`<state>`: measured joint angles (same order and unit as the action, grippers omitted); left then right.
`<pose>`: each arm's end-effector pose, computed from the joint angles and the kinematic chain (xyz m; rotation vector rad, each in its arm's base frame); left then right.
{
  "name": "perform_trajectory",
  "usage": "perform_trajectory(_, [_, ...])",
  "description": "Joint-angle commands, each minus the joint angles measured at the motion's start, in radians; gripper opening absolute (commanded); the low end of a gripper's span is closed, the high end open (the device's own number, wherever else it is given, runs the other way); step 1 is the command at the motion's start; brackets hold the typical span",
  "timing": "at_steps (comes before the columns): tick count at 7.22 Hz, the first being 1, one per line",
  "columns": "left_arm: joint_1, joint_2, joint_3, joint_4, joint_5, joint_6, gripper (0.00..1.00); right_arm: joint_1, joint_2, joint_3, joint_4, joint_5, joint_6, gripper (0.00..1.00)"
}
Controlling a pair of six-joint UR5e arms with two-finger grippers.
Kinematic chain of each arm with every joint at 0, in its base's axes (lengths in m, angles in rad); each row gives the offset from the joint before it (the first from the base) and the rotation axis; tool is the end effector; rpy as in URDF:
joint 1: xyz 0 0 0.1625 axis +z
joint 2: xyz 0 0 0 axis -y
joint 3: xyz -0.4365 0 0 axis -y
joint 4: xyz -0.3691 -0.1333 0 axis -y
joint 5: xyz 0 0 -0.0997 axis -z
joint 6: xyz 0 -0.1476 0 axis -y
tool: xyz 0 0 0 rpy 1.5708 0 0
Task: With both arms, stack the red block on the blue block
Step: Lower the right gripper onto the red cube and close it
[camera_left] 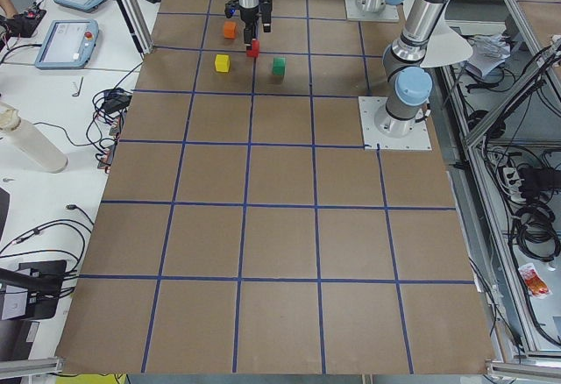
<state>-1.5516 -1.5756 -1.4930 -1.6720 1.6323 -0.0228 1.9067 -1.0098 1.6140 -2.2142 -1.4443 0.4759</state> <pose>-0.1153 -0.4680 0.4758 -0.0633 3.0791 0.0433 0.3548 -0.5554 0.1800 0.2068 3.0027 0.0210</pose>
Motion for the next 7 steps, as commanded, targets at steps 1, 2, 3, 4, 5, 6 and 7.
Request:
perform_trajectory(1, [0.002, 0.008, 0.002, -0.029, 0.003, 0.000, 1.00, 0.000, 0.017, 0.003, -0.001, -0.001, 0.000, 1.00])
perform_trajectory(2, [0.002, -0.003, 0.008, -0.025, -0.002, -0.005, 1.00, 0.000, 0.017, 0.003, -0.001, -0.008, 0.000, 0.96])
perform_trajectory(3, [0.001, 0.003, 0.001, -0.025, 0.000, -0.006, 1.00, 0.000, 0.017, 0.003, -0.002, -0.002, 0.006, 0.34])
perform_trajectory(4, [0.004, 0.006, 0.002, -0.025, -0.005, 0.000, 1.00, 0.000, 0.017, 0.003, 0.004, -0.001, 0.006, 0.05])
perform_trajectory(5, [-0.001, 0.002, 0.000, -0.025, 0.001, -0.002, 1.00, 0.000, 0.017, 0.001, 0.011, -0.004, 0.004, 0.00])
perform_trajectory(6, [-0.001, 0.002, 0.000, -0.023, -0.002, 0.000, 1.00, -0.001, 0.016, -0.003, 0.011, -0.010, 0.000, 0.00])
perform_trajectory(7, [-0.001, 0.002, 0.000, -0.025, 0.003, -0.002, 1.00, -0.005, 0.004, -0.011, 0.014, -0.013, -0.005, 0.00])
